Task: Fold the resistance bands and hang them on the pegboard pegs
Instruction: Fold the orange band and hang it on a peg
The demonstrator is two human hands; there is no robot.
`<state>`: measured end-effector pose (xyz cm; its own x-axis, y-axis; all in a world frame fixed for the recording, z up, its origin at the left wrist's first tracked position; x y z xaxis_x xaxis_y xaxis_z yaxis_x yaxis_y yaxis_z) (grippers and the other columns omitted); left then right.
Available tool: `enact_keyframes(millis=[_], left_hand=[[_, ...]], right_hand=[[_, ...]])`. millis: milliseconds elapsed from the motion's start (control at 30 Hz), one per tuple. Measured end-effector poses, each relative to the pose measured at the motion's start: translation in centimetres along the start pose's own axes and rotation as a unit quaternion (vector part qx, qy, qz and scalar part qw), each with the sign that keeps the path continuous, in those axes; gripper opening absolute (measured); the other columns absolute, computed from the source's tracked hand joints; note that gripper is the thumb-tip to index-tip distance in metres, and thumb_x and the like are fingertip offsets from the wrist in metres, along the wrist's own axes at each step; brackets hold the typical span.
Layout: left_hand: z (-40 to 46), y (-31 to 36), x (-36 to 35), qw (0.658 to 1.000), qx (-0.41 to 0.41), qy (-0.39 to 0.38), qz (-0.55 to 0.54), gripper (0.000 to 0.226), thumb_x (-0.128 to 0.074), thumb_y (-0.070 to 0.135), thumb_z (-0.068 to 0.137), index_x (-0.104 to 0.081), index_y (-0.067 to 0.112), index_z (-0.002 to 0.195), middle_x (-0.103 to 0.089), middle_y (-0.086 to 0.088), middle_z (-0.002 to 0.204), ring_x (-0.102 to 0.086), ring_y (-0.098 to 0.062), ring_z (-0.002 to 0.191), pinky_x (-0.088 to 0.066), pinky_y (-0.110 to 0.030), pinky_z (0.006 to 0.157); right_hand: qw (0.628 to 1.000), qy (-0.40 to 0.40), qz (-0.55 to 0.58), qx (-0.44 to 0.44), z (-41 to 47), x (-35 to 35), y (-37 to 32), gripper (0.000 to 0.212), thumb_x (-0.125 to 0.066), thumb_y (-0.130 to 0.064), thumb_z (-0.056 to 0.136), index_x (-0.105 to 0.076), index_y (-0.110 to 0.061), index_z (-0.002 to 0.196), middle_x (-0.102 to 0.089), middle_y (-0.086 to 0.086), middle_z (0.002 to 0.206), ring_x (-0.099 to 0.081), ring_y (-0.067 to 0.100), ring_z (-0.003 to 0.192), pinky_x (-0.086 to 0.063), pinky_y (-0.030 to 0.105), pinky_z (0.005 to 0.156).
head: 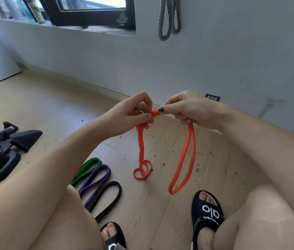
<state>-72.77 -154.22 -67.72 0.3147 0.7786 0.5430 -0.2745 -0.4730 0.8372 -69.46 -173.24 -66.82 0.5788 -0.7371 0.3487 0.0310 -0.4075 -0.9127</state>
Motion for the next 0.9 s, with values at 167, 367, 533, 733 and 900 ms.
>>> enact_keyframes(millis=[167, 367, 533, 733, 900], left_hand=[[0.1, -0.5, 0.3, 0.999, 0.022, 0.015, -0.036, 0.011, -0.054, 0.011, 0.105, -0.056, 0.001, 0.108, -0.076, -0.007, 0.091, -0.074, -0.024, 0.084, -0.059, -0.034, 0.080], [0.3, -1.0, 0.1, 0.998, 0.035, 0.027, -0.054, 0.014, -0.059, 0.007, 0.102, -0.057, 0.000, 0.115, -0.073, -0.005, 0.088, -0.069, -0.022, 0.083, -0.056, -0.039, 0.082], [0.4, -1.1, -0.2, 0.999, 0.032, 0.017, -0.015, 0.008, -0.060, 0.005, 0.101, -0.064, 0.005, 0.108, -0.073, -0.011, 0.095, -0.069, -0.025, 0.086, -0.059, -0.046, 0.088], [0.3, -1.0, -0.2, 0.999, 0.022, 0.028, -0.017, 0.007, -0.062, 0.006, 0.100, -0.062, 0.011, 0.096, -0.077, -0.006, 0.099, -0.072, -0.019, 0.091, -0.058, -0.038, 0.086], [0.1, -0.7, -0.6, 0.996, 0.055, -0.014, -0.063, 0.011, -0.053, 0.012, 0.106, -0.054, 0.001, 0.106, -0.079, -0.004, 0.107, -0.069, -0.016, 0.095, -0.052, -0.032, 0.084]], right_hand=[[1.000, 0.003, -0.005, 0.003, 0.2, -0.2, 0.0, 0.015, -0.070, -0.019, 0.096, -0.072, -0.004, 0.098, -0.038, -0.003, 0.059, -0.030, 0.010, 0.050, -0.030, 0.023, 0.047], [0.999, 0.024, -0.022, 0.003, 0.4, -0.2, 0.1, 0.014, -0.071, -0.019, 0.095, -0.072, -0.006, 0.098, -0.045, -0.001, 0.063, -0.039, 0.010, 0.054, -0.039, 0.026, 0.053], [0.998, 0.014, -0.058, 0.001, 0.3, -0.8, 0.0, 0.011, -0.068, -0.021, 0.097, -0.070, -0.010, 0.096, -0.063, 0.003, 0.079, -0.060, 0.015, 0.071, -0.054, 0.028, 0.070], [0.994, -0.032, -0.109, -0.005, 0.2, -1.8, -0.6, 0.024, -0.058, -0.027, 0.103, -0.074, -0.012, 0.095, -0.062, 0.003, 0.078, -0.054, 0.014, 0.068, -0.048, 0.027, 0.066], [0.993, 0.004, -0.115, 0.025, 0.2, -1.6, -1.3, 0.026, -0.060, -0.025, 0.100, -0.078, -0.010, 0.089, -0.053, -0.004, 0.066, -0.045, 0.010, 0.061, -0.040, 0.025, 0.058]])
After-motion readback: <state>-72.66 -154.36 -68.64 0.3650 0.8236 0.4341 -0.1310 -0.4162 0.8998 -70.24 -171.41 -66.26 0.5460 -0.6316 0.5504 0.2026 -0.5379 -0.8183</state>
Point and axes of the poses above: each hand's wrist, its own z-axis towards the middle knuckle, its own x-axis out of the back of the hand, y = z × x, the point moved 4 cm from there along z, towards the middle knuckle
